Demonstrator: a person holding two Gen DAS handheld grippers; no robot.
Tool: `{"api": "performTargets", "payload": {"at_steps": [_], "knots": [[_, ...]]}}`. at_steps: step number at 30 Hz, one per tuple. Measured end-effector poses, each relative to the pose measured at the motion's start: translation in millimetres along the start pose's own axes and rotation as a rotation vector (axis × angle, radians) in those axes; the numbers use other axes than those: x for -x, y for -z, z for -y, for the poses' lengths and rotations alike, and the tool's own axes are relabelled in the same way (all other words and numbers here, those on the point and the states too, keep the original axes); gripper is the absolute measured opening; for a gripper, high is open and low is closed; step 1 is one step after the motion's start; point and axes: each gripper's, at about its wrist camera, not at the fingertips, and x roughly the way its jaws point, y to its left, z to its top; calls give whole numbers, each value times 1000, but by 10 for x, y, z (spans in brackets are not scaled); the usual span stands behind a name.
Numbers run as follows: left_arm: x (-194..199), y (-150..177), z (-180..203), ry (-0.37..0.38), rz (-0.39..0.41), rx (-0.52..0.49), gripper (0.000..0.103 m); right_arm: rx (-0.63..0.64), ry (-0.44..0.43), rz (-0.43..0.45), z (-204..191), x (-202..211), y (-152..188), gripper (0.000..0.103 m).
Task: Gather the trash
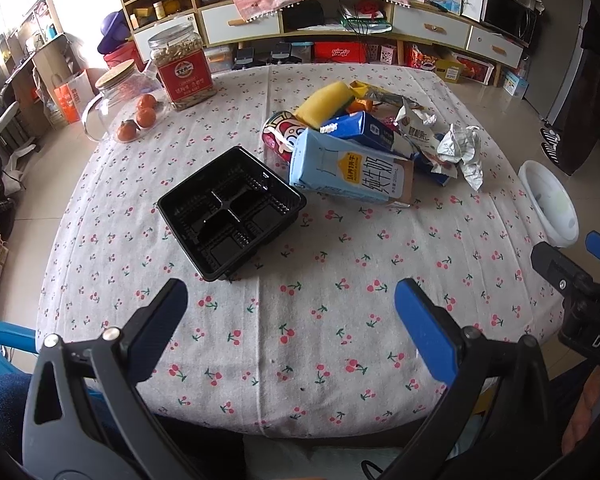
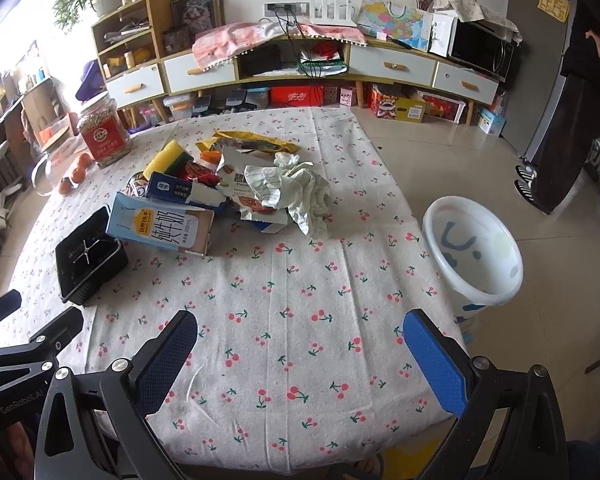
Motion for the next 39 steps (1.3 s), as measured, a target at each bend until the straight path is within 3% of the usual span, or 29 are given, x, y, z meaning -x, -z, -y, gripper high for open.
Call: {"api": "performTargets", "payload": {"at_steps": [5, 12, 18, 21, 27, 31, 33, 39], "knots": [[-25, -201, -125, -1, -13, -3, 103, 44, -66, -60, -59, -15, -198, 103], [2, -649, -279, 35, -6, -9, 103, 115, -132, -87, -156, -31, -783, 103], [-276, -924, -295, 92, -79, 16, 103, 176, -149, -121, -238, -284, -1208, 103], [-403, -932, -303, 91, -90, 32, 103, 178, -157, -145, -189, -465, -1276, 103], [-660, -950, -342, 147, -149, 88, 102, 144, -188, -152, -13, -755, -1289, 103], [-708, -1057, -355, 200, -142, 130, 100, 102, -215, -187, 110, -1011, -1370, 101], [-719, -1110, -330, 201, -123, 126, 97, 91, -230, -198, 129, -1127, -1409, 98], [-773, -1215, -93, 216, -93, 34, 91, 93, -263, -296, 29, -1536, -1376, 65]]}}
